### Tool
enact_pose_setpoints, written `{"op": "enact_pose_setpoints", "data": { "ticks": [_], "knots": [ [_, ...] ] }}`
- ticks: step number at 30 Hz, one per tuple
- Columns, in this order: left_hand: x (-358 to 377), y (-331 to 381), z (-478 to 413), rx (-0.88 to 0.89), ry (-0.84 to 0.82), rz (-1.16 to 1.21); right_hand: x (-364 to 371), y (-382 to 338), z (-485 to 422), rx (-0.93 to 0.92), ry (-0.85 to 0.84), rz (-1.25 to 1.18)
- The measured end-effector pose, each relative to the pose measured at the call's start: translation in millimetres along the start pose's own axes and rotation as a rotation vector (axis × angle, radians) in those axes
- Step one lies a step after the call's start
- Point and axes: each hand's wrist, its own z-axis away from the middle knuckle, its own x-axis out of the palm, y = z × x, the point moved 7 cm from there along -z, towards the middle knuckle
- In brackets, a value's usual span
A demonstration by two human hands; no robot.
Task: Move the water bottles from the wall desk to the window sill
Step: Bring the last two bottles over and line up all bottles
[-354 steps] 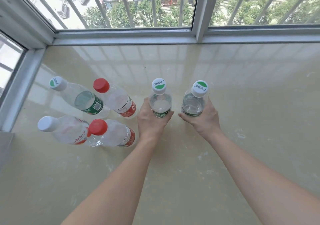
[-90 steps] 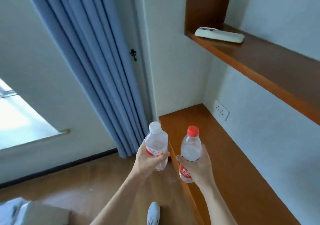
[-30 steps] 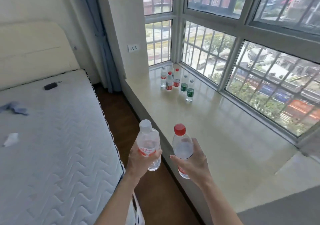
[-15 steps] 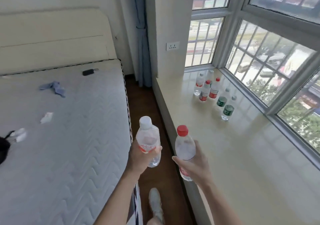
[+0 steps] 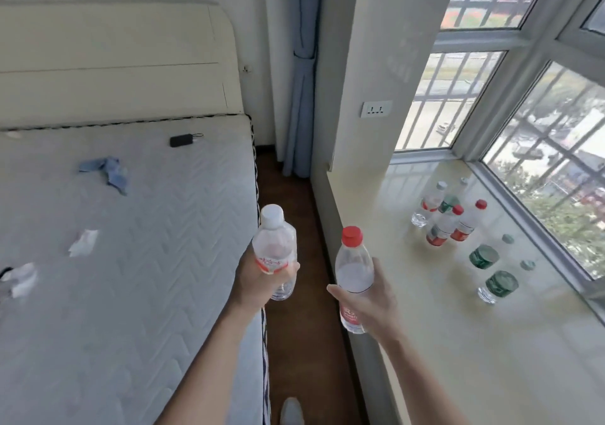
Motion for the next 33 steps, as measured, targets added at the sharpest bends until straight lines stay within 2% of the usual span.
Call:
{"op": "enact_pose_setpoints", "data": {
  "ticks": [5,13,17,26,33],
  "knots": [
    [2,3,-71,0.009,-0.020,-0.038,15,-9,-67,0.029,-0.007,-0.024],
    [34,20,-164,0.110,-0.053,-0.061,24,-18,-167,0.018,-0.004,-0.028],
    [61,20,-229,0.107,-0.098,-0.051,14,-20,-231,0.021,0.021,-0.050],
    [160,56,-367,0.091,-0.272,-0.011,-50,-22,-368,0.055,0.193,-0.059],
    [263,89,-409,0.119,-0.523,0.042,-133,3,-388,0.187,0.450,-0.087]
  ]
}}
